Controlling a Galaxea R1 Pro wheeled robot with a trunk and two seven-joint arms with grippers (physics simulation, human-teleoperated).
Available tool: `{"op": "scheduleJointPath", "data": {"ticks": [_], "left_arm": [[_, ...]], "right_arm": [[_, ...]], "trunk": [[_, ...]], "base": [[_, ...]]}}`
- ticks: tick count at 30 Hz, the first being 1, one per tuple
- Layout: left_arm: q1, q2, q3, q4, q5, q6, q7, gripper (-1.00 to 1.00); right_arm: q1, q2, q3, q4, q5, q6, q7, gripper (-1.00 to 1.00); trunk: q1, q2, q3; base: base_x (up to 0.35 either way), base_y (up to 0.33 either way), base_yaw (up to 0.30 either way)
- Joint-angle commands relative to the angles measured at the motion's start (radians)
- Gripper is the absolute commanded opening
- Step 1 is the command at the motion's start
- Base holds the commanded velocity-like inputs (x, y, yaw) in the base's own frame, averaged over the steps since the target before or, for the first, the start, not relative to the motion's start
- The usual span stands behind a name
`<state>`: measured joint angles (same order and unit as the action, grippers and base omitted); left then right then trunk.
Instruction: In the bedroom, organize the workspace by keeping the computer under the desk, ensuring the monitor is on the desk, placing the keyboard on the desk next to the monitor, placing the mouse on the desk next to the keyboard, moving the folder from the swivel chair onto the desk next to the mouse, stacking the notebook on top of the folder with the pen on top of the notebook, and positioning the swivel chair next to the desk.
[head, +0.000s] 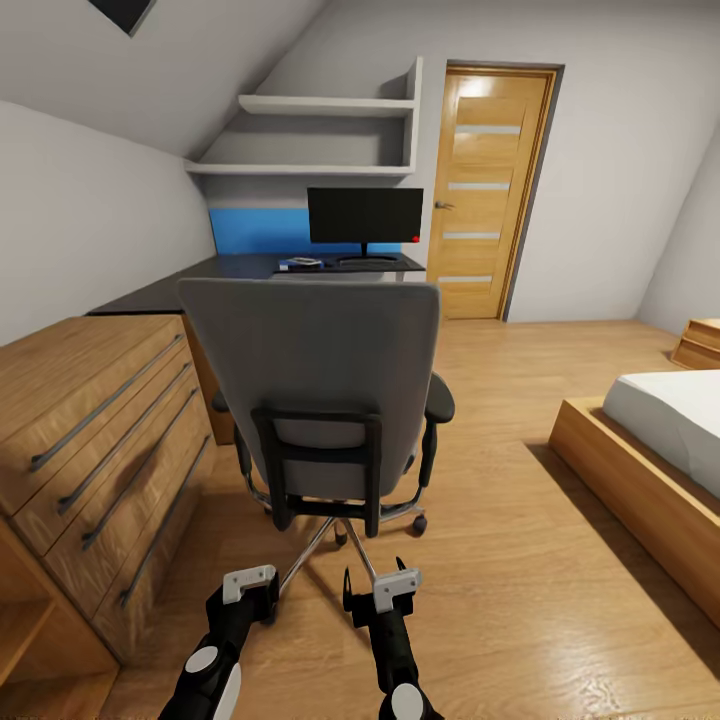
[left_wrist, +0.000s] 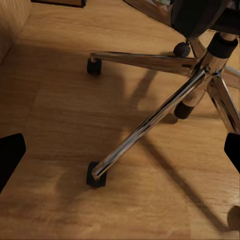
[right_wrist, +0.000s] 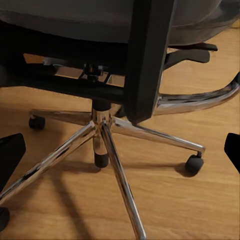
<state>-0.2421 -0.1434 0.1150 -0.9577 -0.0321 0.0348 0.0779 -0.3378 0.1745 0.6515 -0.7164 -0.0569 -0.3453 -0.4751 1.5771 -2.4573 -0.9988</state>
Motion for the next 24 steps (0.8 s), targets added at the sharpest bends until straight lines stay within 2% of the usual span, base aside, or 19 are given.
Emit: {"op": "scheduleJointPath", "data": {"ticks": [1, 6, 10, 18, 24], "left_arm": [[0.000, -0.001, 0.002, -0.001, -0.003, 0.004, 0.001, 1.00], [0.000, -0.001, 0.002, -0.001, -0.003, 0.004, 0.001, 1.00], [0.000, -0.001, 0.002, -0.001, -0.003, 0.004, 0.000, 1.00], [0.000, -0.001, 0.003, -0.001, -0.003, 0.004, 0.000, 1.00], [0.000, -0.001, 0.003, 0.003, -0.003, 0.004, 0.000, 1.00]], "right_arm": [[-0.001, 0.000, 0.004, 0.001, -0.006, -0.006, -0.005, 1.00], [-0.001, 0.000, 0.002, -0.002, -0.006, -0.008, -0.006, 1.00], [-0.001, 0.000, -0.011, -0.004, -0.007, -0.009, -0.010, 1.00], [-0.001, 0.000, -0.069, -0.032, -0.007, -0.009, -0.032, 1.00], [-0.001, 0.000, -0.081, -0.040, -0.007, -0.010, -0.037, 1.00]], "trunk": [[0.004, -0.008, -0.004], [0.023, -0.043, -0.020], [0.025, -0.044, -0.035], [0.025, -0.044, -0.035], [0.025, -0.044, -0.035]], "base": [[0.000, 0.000, 0.000], [0.000, 0.000, 0.000], [0.000, 0.000, 0.000], [0.000, 0.000, 0.000], [0.000, 0.000, 0.000]]}}
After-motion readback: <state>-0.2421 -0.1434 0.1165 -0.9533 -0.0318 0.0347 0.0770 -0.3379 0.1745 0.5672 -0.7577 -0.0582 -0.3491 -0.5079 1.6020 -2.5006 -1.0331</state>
